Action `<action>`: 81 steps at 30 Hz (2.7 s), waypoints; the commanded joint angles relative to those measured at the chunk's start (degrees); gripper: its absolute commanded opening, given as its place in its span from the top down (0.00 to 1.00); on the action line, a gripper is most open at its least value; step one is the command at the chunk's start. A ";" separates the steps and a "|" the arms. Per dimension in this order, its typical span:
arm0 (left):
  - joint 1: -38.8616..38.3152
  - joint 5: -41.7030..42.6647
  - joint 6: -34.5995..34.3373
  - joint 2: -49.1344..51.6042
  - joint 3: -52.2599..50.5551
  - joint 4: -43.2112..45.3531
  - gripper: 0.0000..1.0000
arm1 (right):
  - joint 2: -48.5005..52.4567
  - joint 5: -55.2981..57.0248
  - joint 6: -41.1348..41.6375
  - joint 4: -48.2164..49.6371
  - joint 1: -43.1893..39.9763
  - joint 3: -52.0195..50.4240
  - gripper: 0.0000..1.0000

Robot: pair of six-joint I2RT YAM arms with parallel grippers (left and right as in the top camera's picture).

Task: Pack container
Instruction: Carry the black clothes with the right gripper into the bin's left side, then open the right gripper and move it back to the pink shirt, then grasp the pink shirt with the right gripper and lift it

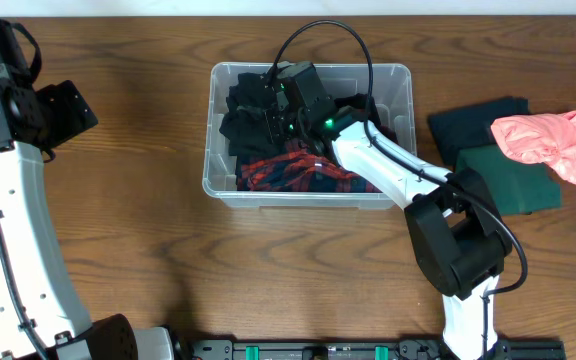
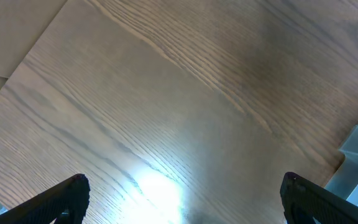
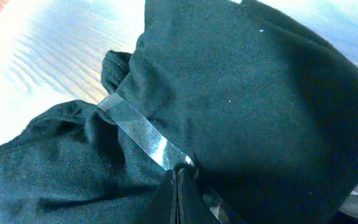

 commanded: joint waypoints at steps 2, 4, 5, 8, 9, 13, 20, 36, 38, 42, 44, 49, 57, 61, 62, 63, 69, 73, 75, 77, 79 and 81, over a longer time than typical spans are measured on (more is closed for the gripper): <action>0.20 -0.26 -0.92 -0.44 -0.11 0.00 0.02 | -6.91 0.04 -0.96 -0.76 -0.76 0.79 0.96; 0.20 -0.26 -0.92 -0.44 -0.11 0.00 0.02 | -11.10 0.00 -0.98 -1.25 -1.27 0.79 0.76; 0.20 -0.26 -0.92 -0.44 -0.11 0.00 0.02 | -13.68 0.00 -0.98 -1.79 -1.62 0.79 0.55; 0.20 -0.28 -0.92 -0.44 -0.11 0.00 0.02 | -20.65 0.00 -1.01 -4.39 -3.08 0.79 0.01; 0.20 -0.26 -0.92 -0.44 -0.11 0.00 0.02 | -23.17 0.02 -1.09 -5.86 -3.80 0.79 0.01; 0.20 -0.26 -0.92 -0.44 -0.11 0.00 0.02 | -31.06 0.44 -4.61 -13.46 -7.72 0.79 0.01; 0.20 -0.28 -0.92 -0.44 -0.11 0.00 0.02 | -38.56 7.54 7.10 -33.07 -25.94 0.66 0.02; 0.20 -0.28 -0.92 -0.44 -0.11 0.00 0.02 | -38.27 2.78 17.51 -29.44 -55.78 -17.18 0.03; 0.20 -0.28 -0.92 -0.44 -0.11 0.00 0.02 | -37.94 3.06 17.62 -26.21 -56.39 -19.80 0.05; 0.20 -0.26 -0.92 -0.44 -0.11 0.00 0.02 | -36.04 7.45 21.51 -21.55 -56.81 -23.21 0.04; 0.20 -0.28 -0.92 -0.44 -0.11 0.00 0.02 | -34.38 8.90 22.75 -19.50 -56.81 -23.87 0.04; 0.20 -0.28 -0.92 -0.44 -0.11 0.00 0.02 | -29.16 9.97 24.13 -17.66 -56.81 -23.89 0.04; 0.20 -0.26 -0.92 -0.44 -0.11 0.00 0.02 | -22.10 10.56 23.61 -13.94 -57.37 -23.87 0.05; 0.20 -0.26 -0.92 -0.44 -0.11 0.00 0.02 | -20.61 10.56 22.86 -11.23 -57.72 -23.87 0.13; 0.20 -0.28 -0.92 -0.44 -0.11 0.00 0.02 | -20.41 10.56 22.75 -10.62 -57.79 -23.87 0.16; 0.20 -0.28 -0.92 -0.44 -0.11 0.00 0.02 | -20.24 10.58 22.73 -10.01 -57.81 -23.87 0.19; 0.20 -0.28 -0.92 -0.44 -0.11 0.00 0.02 | -19.10 10.56 21.73 -7.08 -57.88 -23.87 0.44; 0.20 -0.28 -0.92 -0.44 -0.11 0.00 0.02 | -18.45 10.25 21.31 -6.99 -57.88 -23.89 0.65; 0.20 -0.26 -0.92 -0.44 -0.11 0.00 0.02 | -18.29 10.14 20.52 -7.48 -57.88 -23.89 0.69; 0.20 -0.28 -0.92 -0.44 -0.11 0.00 0.02 | -18.23 10.14 20.31 -7.96 -57.90 -23.91 0.69; 0.20 -0.28 -0.92 -0.44 -0.11 0.00 0.02 | -18.21 10.14 19.32 -7.98 -57.88 -23.91 0.71; 0.20 -0.26 -0.92 -0.44 -0.11 0.00 0.02 | -18.21 10.12 18.78 -8.13 -57.88 -23.91 0.87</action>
